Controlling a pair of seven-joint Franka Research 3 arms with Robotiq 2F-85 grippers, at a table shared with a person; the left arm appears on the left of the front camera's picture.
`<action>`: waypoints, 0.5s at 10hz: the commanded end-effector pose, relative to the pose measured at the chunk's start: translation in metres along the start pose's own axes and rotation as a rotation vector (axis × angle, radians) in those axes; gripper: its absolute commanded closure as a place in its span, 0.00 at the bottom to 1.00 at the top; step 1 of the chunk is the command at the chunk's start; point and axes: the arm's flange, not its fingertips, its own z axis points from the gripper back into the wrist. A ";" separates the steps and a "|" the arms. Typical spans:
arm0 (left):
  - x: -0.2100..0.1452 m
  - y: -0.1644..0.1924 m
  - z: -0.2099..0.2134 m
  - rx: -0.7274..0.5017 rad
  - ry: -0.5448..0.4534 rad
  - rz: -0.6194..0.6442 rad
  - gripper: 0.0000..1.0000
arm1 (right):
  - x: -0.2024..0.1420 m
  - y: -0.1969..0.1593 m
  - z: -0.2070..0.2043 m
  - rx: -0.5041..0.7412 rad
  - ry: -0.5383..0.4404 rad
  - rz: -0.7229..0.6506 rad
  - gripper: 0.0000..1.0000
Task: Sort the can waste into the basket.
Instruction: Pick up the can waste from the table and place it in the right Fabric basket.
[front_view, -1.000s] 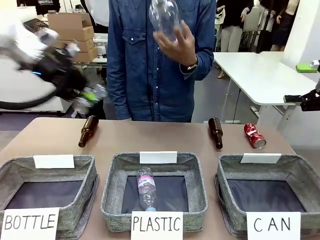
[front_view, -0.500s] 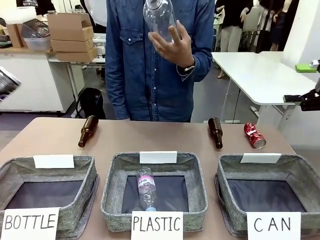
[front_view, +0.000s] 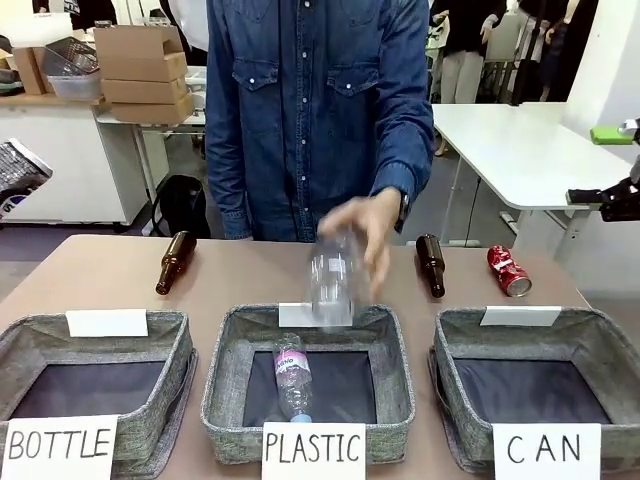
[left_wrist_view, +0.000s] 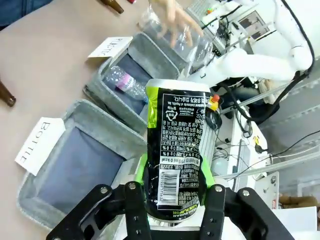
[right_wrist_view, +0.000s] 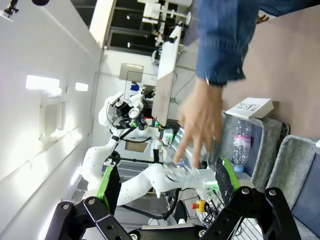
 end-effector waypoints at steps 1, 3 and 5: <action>0.001 -0.003 0.005 0.013 0.001 0.017 1.00 | 0.001 0.000 -0.001 0.012 0.000 0.029 0.00; 0.001 -0.003 0.005 0.013 0.001 0.017 1.00 | 0.001 0.000 -0.001 0.012 0.000 0.029 0.00; 0.042 -0.021 -0.052 -0.046 0.073 -0.193 0.56 | 0.001 0.000 -0.001 0.012 0.000 0.029 0.00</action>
